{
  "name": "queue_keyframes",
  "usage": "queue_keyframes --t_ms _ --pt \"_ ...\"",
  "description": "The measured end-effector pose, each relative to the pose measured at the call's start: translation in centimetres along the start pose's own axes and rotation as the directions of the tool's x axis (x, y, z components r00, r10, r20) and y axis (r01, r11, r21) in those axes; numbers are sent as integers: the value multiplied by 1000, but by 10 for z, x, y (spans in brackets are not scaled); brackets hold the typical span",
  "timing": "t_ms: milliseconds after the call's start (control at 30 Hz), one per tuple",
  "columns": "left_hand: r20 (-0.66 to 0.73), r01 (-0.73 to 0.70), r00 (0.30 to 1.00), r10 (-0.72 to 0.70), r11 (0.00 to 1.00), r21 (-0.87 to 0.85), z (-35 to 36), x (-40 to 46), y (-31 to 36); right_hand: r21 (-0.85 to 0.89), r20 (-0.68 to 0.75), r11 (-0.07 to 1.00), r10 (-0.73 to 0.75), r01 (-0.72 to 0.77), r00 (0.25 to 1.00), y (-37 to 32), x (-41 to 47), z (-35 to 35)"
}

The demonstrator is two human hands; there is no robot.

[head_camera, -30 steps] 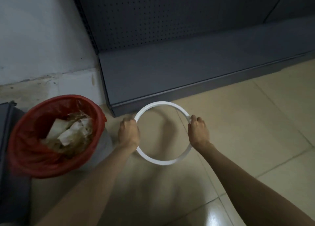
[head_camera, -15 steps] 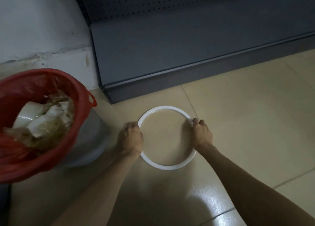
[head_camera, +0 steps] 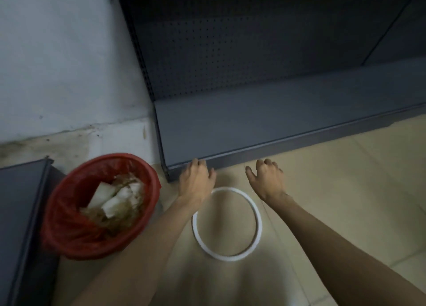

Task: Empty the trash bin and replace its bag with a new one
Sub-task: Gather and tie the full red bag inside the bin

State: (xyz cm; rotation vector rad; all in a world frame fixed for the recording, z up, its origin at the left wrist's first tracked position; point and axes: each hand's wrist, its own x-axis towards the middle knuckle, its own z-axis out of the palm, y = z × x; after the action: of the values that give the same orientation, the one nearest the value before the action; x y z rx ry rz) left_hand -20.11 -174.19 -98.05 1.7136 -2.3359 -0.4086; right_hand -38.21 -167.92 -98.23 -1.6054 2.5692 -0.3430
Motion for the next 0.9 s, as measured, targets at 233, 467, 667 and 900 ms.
queue_keyframes --t_ms 233,467,667,900 --pt "-168 54 985 -46 998 41 -110 18 -31 60 -119 984 -162 170 980 -81 35 -73" --pt "-264 276 932 -248 958 74 -169 -18 -127 108 -45 915 -387 389 921 -178 27 -63" --pt "-262 479 851 -456 877 30 -178 -77 -207 134 18 849 -518 511 855 -233 6 -29" --pt "-223 619 775 -592 782 75 -153 -127 -249 181 156 858 -507 480 848 -251 -9 15"
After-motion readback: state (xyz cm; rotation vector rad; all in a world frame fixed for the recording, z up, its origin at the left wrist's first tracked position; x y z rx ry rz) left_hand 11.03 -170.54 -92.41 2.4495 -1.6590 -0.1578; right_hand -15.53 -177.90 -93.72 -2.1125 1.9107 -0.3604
